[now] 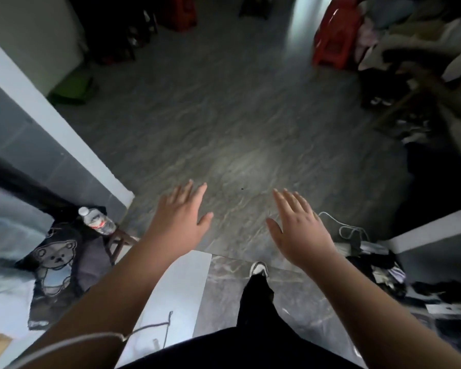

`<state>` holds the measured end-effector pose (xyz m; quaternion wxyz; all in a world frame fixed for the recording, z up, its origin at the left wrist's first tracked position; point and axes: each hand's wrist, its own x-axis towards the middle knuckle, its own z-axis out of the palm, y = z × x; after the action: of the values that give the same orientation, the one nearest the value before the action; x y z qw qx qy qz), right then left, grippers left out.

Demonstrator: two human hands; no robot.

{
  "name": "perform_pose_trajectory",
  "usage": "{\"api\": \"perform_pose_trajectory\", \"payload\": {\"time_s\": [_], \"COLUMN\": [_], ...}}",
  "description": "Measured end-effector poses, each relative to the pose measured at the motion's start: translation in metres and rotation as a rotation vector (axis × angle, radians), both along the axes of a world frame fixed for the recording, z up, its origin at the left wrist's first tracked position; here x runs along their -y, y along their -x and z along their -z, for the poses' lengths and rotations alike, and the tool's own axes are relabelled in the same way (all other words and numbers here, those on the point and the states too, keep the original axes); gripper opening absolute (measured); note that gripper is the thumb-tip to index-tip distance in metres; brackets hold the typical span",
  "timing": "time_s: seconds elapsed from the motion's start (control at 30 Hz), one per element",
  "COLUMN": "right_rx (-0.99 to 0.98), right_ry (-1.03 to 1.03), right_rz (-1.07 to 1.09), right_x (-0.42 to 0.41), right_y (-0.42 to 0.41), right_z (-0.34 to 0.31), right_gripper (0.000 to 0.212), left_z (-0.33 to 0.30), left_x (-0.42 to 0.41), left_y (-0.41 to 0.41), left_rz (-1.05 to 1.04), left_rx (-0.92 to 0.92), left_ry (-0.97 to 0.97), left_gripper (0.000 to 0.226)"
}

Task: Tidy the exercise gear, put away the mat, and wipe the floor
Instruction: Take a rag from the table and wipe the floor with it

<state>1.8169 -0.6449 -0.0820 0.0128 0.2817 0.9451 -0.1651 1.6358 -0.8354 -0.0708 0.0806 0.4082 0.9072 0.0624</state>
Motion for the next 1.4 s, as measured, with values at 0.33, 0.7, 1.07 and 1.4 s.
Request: {"api": "perform_pose_trajectory", "payload": {"time_s": [0.33,0.7,1.07,1.4], "right_rx": [0.035,0.027,0.040,-0.003], "right_ry": [0.026,0.017,-0.018,-0.022], "right_rz": [-0.161,-0.400,-0.477,-0.466], "right_x": [-0.159,-0.210,-0.194,-0.218], "right_y": [0.176,0.407,0.746,0.966], "right_z": [0.004,-0.013,-0.023,-0.035], "right_gripper": [0.068,0.067,0.068,0.069], "left_z": [0.016,0.023,0.004,-0.021], "left_x": [-0.127,-0.154,-0.147,-0.177], "left_y": [0.148,0.328,0.643,0.867], "left_rz": [-0.187,-0.389,-0.461,-0.453], "left_rx": [0.048,0.055,0.025,0.081], "left_ry": [0.033,0.066,0.056,0.032], "left_gripper": [0.075,0.081,0.079,0.073]}}
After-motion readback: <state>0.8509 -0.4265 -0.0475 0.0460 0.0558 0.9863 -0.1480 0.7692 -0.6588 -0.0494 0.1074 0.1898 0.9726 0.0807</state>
